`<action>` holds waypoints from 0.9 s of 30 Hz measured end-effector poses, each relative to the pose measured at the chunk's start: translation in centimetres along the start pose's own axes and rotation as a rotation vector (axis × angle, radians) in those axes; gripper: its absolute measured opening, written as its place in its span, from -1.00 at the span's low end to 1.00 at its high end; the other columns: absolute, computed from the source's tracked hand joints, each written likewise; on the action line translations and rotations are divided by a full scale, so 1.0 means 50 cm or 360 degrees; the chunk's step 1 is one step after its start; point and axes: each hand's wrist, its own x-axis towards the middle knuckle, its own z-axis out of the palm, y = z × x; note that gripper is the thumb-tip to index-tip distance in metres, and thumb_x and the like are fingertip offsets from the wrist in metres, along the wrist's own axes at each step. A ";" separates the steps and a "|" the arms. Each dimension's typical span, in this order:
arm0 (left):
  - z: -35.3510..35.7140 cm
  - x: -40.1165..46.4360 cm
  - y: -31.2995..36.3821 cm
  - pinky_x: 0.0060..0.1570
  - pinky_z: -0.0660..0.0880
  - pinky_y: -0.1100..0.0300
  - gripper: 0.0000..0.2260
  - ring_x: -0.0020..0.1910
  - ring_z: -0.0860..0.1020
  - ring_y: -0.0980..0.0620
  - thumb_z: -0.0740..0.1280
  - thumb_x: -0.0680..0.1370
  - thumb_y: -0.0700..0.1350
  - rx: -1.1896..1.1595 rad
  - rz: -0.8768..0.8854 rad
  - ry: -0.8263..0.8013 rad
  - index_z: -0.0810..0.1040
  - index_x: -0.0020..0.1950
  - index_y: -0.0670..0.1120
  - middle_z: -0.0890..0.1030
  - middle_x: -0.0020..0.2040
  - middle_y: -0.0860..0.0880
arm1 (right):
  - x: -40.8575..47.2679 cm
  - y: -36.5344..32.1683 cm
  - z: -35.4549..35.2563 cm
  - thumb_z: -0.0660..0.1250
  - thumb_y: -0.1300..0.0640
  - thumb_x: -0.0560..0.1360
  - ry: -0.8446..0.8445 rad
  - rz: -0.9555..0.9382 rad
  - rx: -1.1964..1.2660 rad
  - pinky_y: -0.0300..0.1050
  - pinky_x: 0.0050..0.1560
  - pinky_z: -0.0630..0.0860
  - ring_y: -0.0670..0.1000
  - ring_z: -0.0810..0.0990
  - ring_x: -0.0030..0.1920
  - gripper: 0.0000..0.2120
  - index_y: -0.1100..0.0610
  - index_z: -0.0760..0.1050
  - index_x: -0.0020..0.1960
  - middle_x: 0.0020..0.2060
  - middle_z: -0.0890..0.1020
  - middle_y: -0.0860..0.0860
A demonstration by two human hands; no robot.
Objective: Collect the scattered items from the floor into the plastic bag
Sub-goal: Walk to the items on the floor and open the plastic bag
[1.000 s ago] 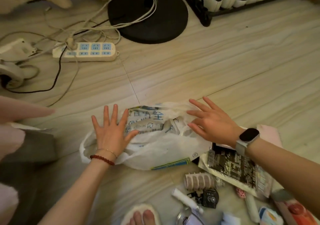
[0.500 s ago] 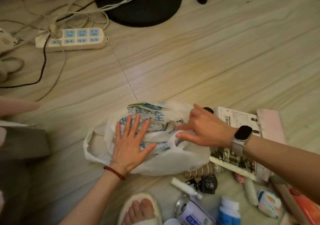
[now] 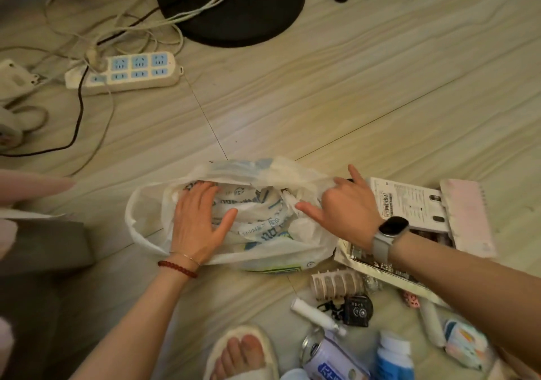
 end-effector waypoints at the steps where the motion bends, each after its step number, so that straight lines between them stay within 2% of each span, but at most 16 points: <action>1: -0.005 -0.005 0.006 0.28 0.28 -0.08 -0.47 0.25 0.40 -0.16 0.08 0.45 0.22 0.0053 0.0060 0.0123 0.43 0.23 -0.13 0.49 0.23 -0.19 | 0.003 -0.017 -0.002 0.07 -0.27 0.49 0.0087 0.0015 0.0008 0.07 0.40 0.14 0.09 0.56 0.02 -0.43 0.13 0.37 -0.48 -0.33 0.62 0.07; 2: -0.009 -0.009 0.010 0.21 0.29 -0.05 -0.51 0.22 0.40 -0.14 0.12 0.45 0.19 0.0127 0.0117 0.0213 0.43 0.21 -0.10 0.50 0.19 -0.19 | 0.005 -0.035 -0.002 0.14 -0.23 0.48 0.0226 -0.0032 -0.0012 0.06 0.29 0.25 0.11 0.55 -0.02 -0.50 0.15 0.43 -0.38 -0.30 0.60 0.07; 3: -0.010 -0.012 0.012 0.22 0.24 -0.02 -0.52 0.24 0.36 -0.12 0.14 0.44 0.19 0.0200 0.0165 0.0246 0.40 0.24 -0.07 0.47 0.22 -0.18 | 0.003 -0.053 -0.002 0.19 -0.21 0.46 0.0356 -0.0123 -0.0021 0.04 0.18 0.32 0.12 0.52 -0.02 -0.57 0.17 0.50 -0.21 -0.21 0.61 0.09; 4: -0.009 -0.014 0.009 0.27 0.16 -0.02 -0.47 0.30 0.28 -0.10 0.14 0.43 0.21 0.0271 0.0188 0.0222 0.36 0.31 -0.03 0.40 0.30 -0.15 | 0.000 -0.066 0.001 0.23 -0.21 0.44 0.0378 -0.0228 -0.0002 0.03 0.13 0.35 0.12 0.48 0.03 -0.55 0.18 0.49 0.02 -0.06 0.59 0.11; 5: -0.007 -0.014 0.003 0.35 0.04 -0.03 -0.41 0.39 0.18 -0.08 0.12 0.43 0.27 0.0336 0.0188 0.0166 0.29 0.37 0.01 0.29 0.38 -0.11 | -0.003 -0.072 0.006 0.25 -0.23 0.42 0.0279 -0.0305 0.0042 0.04 0.18 0.34 0.13 0.42 0.15 -0.42 0.17 0.37 0.24 0.12 0.52 0.13; 6: -0.005 -0.013 -0.005 0.39 -0.10 -0.06 -0.36 0.46 0.05 -0.06 0.05 0.43 0.34 0.0392 0.0177 0.0094 0.20 0.43 0.06 0.18 0.45 -0.07 | -0.007 -0.070 0.015 0.27 -0.27 0.39 0.0110 -0.0364 0.0074 0.08 0.29 0.28 0.15 0.32 0.30 -0.25 0.12 0.16 0.40 0.30 0.38 0.15; 7: -0.001 -0.011 -0.016 0.40 -0.21 -0.09 -0.31 0.49 -0.08 -0.04 -0.03 0.42 0.40 0.0443 0.0163 0.0016 0.09 0.47 0.11 0.08 0.49 -0.02 | -0.008 -0.063 0.026 0.28 -0.31 0.35 -0.0057 -0.0408 0.0065 0.17 0.39 0.14 0.19 0.13 0.44 -0.10 0.03 -0.08 0.48 0.45 0.17 0.15; 8: 0.003 -0.008 -0.028 0.39 -0.28 -0.13 -0.29 0.49 -0.18 -0.03 -0.11 0.40 0.45 0.0483 0.0154 -0.0064 -0.02 0.48 0.16 0.01 0.51 0.01 | -0.010 -0.054 0.034 0.29 -0.35 0.31 -0.0165 -0.0446 0.0032 0.25 0.45 -0.03 0.20 -0.10 0.50 0.00 -0.07 -0.28 0.47 0.51 -0.09 0.11; 9: 0.007 -0.006 -0.041 0.38 -0.31 -0.18 -0.27 0.49 -0.25 -0.03 -0.16 0.37 0.49 0.0502 0.0147 -0.0140 -0.12 0.47 0.20 -0.06 0.52 0.03 | -0.009 -0.045 0.046 0.30 -0.37 0.29 -0.0224 -0.0481 0.0003 0.30 0.45 -0.16 0.19 -0.29 0.48 0.06 -0.13 -0.42 0.42 0.48 -0.30 0.06; 10: 0.013 -0.005 -0.054 0.36 -0.30 -0.24 -0.25 0.48 -0.30 -0.03 -0.18 0.34 0.52 0.0505 0.0141 -0.0209 -0.20 0.45 0.24 -0.11 0.52 0.04 | -0.004 -0.035 0.061 0.31 -0.37 0.27 -0.0258 -0.0496 -0.0011 0.33 0.44 -0.23 0.17 -0.41 0.43 0.09 -0.17 -0.49 0.36 0.41 -0.43 0.03; 12: 0.024 0.000 -0.078 0.34 -0.24 -0.34 -0.23 0.46 -0.37 -0.03 -0.20 0.29 0.55 0.0521 0.0141 -0.0319 -0.28 0.42 0.28 -0.17 0.52 0.00 | 0.020 -0.024 0.084 0.33 -0.37 0.25 -0.0306 -0.0510 0.0002 0.34 0.42 -0.28 0.15 -0.49 0.37 0.11 -0.20 -0.55 0.30 0.32 -0.52 0.02; 15: 0.021 0.014 -0.093 0.34 -0.23 -0.36 -0.15 0.45 -0.36 -0.08 -0.25 0.20 0.60 0.0513 0.0044 -0.0403 -0.27 0.41 0.25 -0.28 0.49 0.00 | 0.065 -0.025 0.096 0.34 -0.37 0.25 -0.0332 -0.0515 -0.0030 0.36 0.42 -0.24 0.20 -0.45 0.41 0.11 -0.19 -0.56 0.27 0.31 -0.53 0.01; 19: 0.011 0.040 -0.084 0.35 -0.28 -0.32 -0.11 0.43 -0.40 -0.10 -0.36 0.09 0.61 0.0530 -0.0067 -0.0556 -0.38 0.35 0.25 -0.42 0.42 0.03 | 0.116 -0.017 0.088 0.33 -0.38 0.24 -0.0358 -0.0472 -0.0119 0.35 0.43 -0.21 0.21 -0.37 0.46 0.10 -0.18 -0.43 0.40 0.45 -0.40 0.02; 23: -0.014 0.066 -0.061 0.35 -0.27 -0.33 -0.09 0.46 -0.34 -0.13 -0.38 0.07 0.61 0.0483 -0.0130 -0.0642 -0.38 0.34 0.26 -0.40 0.41 0.06 | 0.127 -0.011 0.059 0.32 -0.36 0.28 -0.0312 -0.0488 -0.0091 0.28 0.46 -0.20 0.17 -0.34 0.47 0.03 -0.19 -0.35 0.43 0.48 -0.34 0.02; 25: -0.033 0.069 -0.024 0.37 -0.24 -0.29 -0.12 0.50 -0.20 -0.12 -0.24 0.21 0.56 0.0356 -0.0095 -0.0422 -0.12 0.46 0.19 -0.20 0.49 0.05 | 0.113 0.000 0.035 0.25 -0.38 0.32 -0.0223 -0.0539 -0.0023 0.23 0.47 -0.17 0.14 -0.29 0.49 -0.05 -0.19 -0.30 0.45 0.50 -0.28 0.02; 27: -0.050 0.065 0.026 0.40 -0.07 -0.25 -0.31 0.49 0.04 -0.13 0.01 0.38 0.37 0.0161 0.0001 0.0011 0.26 0.41 0.04 0.15 0.50 -0.09 | 0.083 0.021 -0.001 0.10 -0.38 0.39 -0.0010 -0.0637 0.0058 0.18 0.47 -0.08 0.11 -0.14 0.51 -0.21 -0.17 -0.18 0.47 0.53 -0.11 0.02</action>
